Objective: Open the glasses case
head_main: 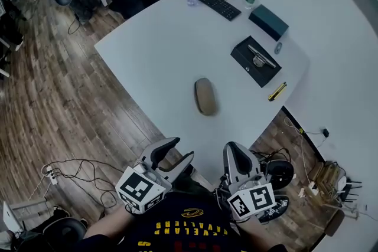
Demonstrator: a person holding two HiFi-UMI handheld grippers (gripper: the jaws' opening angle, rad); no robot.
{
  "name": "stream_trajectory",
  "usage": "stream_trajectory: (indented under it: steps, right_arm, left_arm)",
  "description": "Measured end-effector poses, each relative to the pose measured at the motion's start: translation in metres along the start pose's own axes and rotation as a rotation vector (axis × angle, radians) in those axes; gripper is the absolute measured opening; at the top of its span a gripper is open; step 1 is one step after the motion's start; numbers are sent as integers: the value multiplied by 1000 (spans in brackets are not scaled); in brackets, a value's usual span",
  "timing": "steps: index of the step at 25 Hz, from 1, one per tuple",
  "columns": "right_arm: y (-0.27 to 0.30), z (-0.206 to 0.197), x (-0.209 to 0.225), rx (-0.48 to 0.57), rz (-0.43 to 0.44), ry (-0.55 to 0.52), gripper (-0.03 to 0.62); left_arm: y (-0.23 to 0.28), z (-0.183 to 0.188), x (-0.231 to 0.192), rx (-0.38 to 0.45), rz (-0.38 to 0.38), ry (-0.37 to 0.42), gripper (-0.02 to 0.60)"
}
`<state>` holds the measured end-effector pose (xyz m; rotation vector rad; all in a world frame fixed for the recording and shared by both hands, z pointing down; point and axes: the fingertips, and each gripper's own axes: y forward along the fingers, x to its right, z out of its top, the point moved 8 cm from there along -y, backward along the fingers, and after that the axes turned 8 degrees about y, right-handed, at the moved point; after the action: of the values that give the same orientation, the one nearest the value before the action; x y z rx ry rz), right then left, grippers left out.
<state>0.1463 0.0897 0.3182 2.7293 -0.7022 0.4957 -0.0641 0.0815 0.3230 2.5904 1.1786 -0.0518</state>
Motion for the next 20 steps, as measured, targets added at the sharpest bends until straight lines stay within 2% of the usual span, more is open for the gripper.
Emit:
stream_trajectory:
  steps: [5, 9, 13, 20]
  right_arm:
    - [19, 6, 13, -12, -17, -44, 18]
    - [38, 0, 17, -52, -25, -65, 22]
    - [59, -8, 26, -113, -36, -82, 109]
    - [91, -26, 48, -194, -93, -127, 140]
  left_arm:
    - [19, -1, -16, -36, 17, 41, 213]
    - [30, -10, -32, -62, 0, 49, 213]
    - [53, -23, -48, -112, -44, 56, 213]
    - [83, -50, -77, -179, -78, 47, 213]
